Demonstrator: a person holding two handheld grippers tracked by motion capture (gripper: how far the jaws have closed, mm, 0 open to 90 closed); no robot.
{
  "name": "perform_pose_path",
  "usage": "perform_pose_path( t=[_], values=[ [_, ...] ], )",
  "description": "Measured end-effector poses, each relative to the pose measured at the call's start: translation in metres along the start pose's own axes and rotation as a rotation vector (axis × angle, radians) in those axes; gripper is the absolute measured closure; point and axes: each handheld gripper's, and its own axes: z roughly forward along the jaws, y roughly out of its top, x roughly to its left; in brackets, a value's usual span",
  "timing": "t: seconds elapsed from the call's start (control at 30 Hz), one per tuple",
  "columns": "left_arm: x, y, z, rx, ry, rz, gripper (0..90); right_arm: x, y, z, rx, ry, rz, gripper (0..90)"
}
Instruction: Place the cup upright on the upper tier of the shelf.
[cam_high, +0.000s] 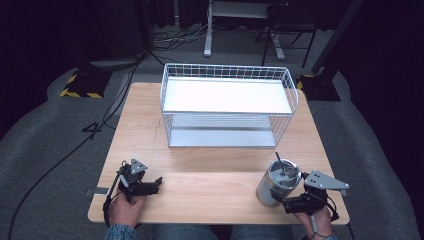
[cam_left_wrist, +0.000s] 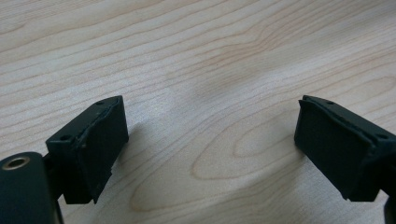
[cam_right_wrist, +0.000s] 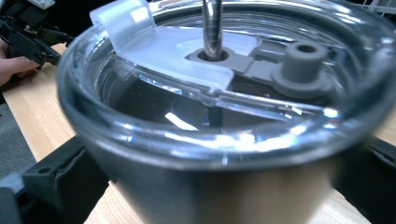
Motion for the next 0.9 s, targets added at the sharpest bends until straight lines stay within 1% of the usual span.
perform_pose_path(
  t=[0.13, 0.23, 0.33, 0.4, 0.5, 0.77, 0.9],
  values=[
    [0.0, 0.0, 0.0, 0.0, 0.0, 0.0, 10.2, 0.001, -0.002, 0.006, -0.005, -0.007, -0.008, 0.0],
    [0.0, 0.0, 0.0, 0.0, 0.0, 0.0, 10.2, 0.001, -0.004, 0.01, -0.027, -0.009, -0.004, 0.0],
    [0.0, 0.0, 0.0, 0.0, 0.0, 0.0, 10.2, 0.001, -0.005, 0.013, -0.038, -0.014, -0.005, 0.0],
    [0.0, 0.0, 0.0, 0.0, 0.0, 0.001, 10.2, 0.001, -0.005, 0.016, -0.026, -0.014, -0.003, 0.0],
    [0.0, 0.0, 0.0, 0.001, 0.001, 0.001, 10.2, 0.002, -0.005, 0.021, 0.006, -0.025, -0.002, 0.0],
    [0.0, 0.0, 0.0, 0.0, 0.0, 0.0, 10.2, 0.003, -0.005, 0.021, 0.003, -0.034, -0.013, 2.3],
    [0.0, 0.0, 0.0, 0.001, 0.0, 0.001, 10.2, 0.004, -0.003, 0.021, 0.016, -0.035, -0.021, 2.6]
  ],
)
